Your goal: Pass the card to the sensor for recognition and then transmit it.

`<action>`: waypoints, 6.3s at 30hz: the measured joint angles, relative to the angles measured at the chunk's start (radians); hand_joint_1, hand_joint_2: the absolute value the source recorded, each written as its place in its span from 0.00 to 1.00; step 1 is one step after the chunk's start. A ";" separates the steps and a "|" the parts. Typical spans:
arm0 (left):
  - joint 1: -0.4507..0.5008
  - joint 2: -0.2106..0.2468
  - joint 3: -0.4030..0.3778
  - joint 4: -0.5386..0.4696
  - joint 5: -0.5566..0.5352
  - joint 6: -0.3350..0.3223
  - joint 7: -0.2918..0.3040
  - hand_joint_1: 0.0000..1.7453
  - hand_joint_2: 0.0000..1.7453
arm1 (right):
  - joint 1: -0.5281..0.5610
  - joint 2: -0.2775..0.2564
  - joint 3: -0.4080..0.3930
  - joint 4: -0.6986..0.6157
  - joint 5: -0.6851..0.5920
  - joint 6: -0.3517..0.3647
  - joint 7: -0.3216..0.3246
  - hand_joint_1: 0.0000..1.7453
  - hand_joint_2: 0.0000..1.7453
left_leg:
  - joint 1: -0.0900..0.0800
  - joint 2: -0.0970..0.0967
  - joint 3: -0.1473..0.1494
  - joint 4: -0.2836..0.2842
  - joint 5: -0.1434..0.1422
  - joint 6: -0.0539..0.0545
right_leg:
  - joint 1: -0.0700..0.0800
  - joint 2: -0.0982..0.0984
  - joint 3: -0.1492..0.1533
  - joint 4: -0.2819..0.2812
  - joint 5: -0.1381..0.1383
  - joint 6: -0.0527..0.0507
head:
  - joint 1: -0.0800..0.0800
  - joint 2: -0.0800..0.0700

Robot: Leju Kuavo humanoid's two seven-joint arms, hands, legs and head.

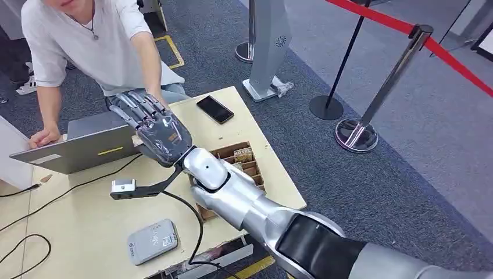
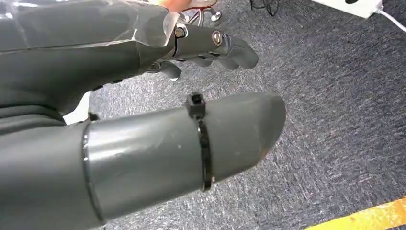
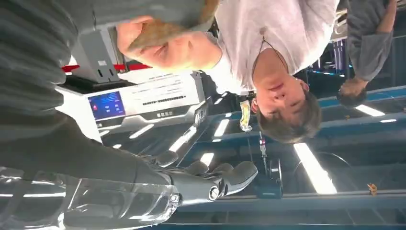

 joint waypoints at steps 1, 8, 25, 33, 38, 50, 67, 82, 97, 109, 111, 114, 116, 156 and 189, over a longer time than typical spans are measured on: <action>0.000 0.000 0.000 0.000 0.000 0.000 0.000 0.00 0.00 | -0.001 0.000 0.000 0.002 0.000 0.003 -0.001 1.00 1.00 | 0.000 0.000 0.000 0.000 0.000 0.000 | 0.000 0.000 0.000 0.000 0.000 0.000 | 0.000 0.000; 0.000 0.000 0.000 0.000 -0.005 -0.003 -0.005 0.00 0.00 | -0.007 0.000 0.000 0.012 -0.002 0.019 -0.004 1.00 1.00 | 0.000 0.000 0.000 0.000 0.000 0.000 | 0.000 0.000 0.000 0.000 0.000 0.000 | 0.000 0.000; 0.000 0.000 0.002 0.000 -0.006 -0.005 -0.007 0.00 0.00 | -0.025 0.001 0.013 0.029 -0.018 0.053 -0.013 1.00 1.00 | 0.000 0.000 0.000 0.000 0.000 0.000 | 0.000 0.000 0.000 0.000 0.000 0.000 | 0.000 0.000; 0.000 0.000 0.005 0.000 -0.010 -0.004 -0.006 0.00 0.00 | -0.012 0.002 0.018 -0.027 -0.100 0.062 -0.047 1.00 1.00 | 0.000 0.000 0.000 0.000 0.000 0.000 | 0.000 0.000 0.000 0.000 0.000 0.000 | 0.000 0.000; 0.000 0.000 0.006 0.000 -0.018 -0.004 -0.007 0.00 0.00 | 0.027 0.002 0.024 -0.184 -0.266 0.147 -0.108 1.00 1.00 | 0.000 0.000 0.000 0.000 0.000 0.000 | 0.000 0.000 -0.001 0.000 0.000 0.000 | 0.000 0.000; -0.001 0.000 0.021 0.000 -0.025 -0.014 -0.025 0.00 0.00 | 0.119 -0.010 0.116 -0.436 -0.729 0.528 -0.188 1.00 1.00 | 0.000 0.000 0.000 0.000 0.000 0.000 | 0.000 0.000 -0.001 0.000 0.000 0.000 | 0.000 0.000; -0.002 0.000 0.031 0.000 -0.052 -0.014 -0.030 0.00 0.00 | 0.131 0.000 0.283 -0.087 -0.808 0.569 -0.238 1.00 1.00 | 0.000 0.000 0.000 0.000 0.000 0.000 | 0.000 0.000 0.000 0.000 0.000 0.000 | 0.000 0.000; -0.003 0.000 0.031 0.000 -0.071 -0.015 -0.021 0.00 0.00 | 0.092 0.053 0.352 0.228 -0.784 0.483 -0.219 1.00 1.00 | 0.000 0.000 0.000 0.000 0.000 0.000 | 0.000 0.000 0.000 0.000 0.000 0.000 | 0.000 0.000; -0.002 -0.001 0.031 0.000 -0.087 -0.016 -0.031 0.00 0.00 | 0.086 0.055 0.352 0.321 -0.784 0.441 -0.185 1.00 1.00 | 0.000 0.000 0.000 0.000 0.000 0.000 | 0.000 0.000 -0.001 0.000 0.000 0.000 | 0.000 0.000; -0.002 -0.004 0.031 0.000 -0.097 -0.016 -0.033 0.00 0.00 | 0.082 0.055 0.347 0.357 -0.784 0.372 -0.137 1.00 1.00 | 0.000 0.000 0.000 0.000 0.000 0.000 | 0.000 0.000 0.000 0.000 0.000 0.000 | 0.000 0.000; -0.002 -0.005 0.031 0.000 -0.098 -0.016 -0.033 0.00 0.00 | 0.081 0.055 0.345 0.361 -0.782 0.367 -0.126 1.00 1.00 | 0.000 0.000 0.000 0.000 0.000 0.000 | 0.000 0.000 0.000 0.000 0.000 0.000 | 0.000 0.000; -0.002 -0.005 0.031 0.000 -0.102 -0.016 -0.033 0.00 0.00 | 0.080 0.055 0.344 0.368 -0.768 0.358 -0.114 1.00 1.00 | 0.000 0.000 0.000 0.000 0.000 0.000 | 0.000 0.000 0.000 0.000 0.000 0.000 | 0.000 0.000; -0.003 -0.005 0.031 0.000 -0.102 -0.016 -0.033 0.00 0.00 | 0.079 0.055 0.344 0.372 -0.768 0.356 -0.112 1.00 1.00 | 0.000 0.000 0.000 0.000 0.000 0.000 | 0.000 0.000 0.000 0.000 0.000 0.000 | 0.000 0.000; -0.003 -0.010 0.029 0.000 -0.125 -0.015 -0.054 0.00 0.00 | 0.119 0.083 0.344 0.425 -0.666 0.244 -0.050 1.00 1.00 | 0.000 0.001 0.000 0.000 0.000 0.000 | 0.000 0.000 -0.001 0.000 0.000 0.000 | 0.000 0.000; -0.003 -0.010 0.029 0.000 -0.123 -0.014 -0.063 0.00 0.00 | 0.121 0.087 0.340 0.379 -0.675 0.362 -0.111 1.00 1.00 | 0.000 0.001 0.000 0.000 0.000 0.000 | 0.000 0.000 -0.001 0.000 0.000 0.000 | 0.000 0.000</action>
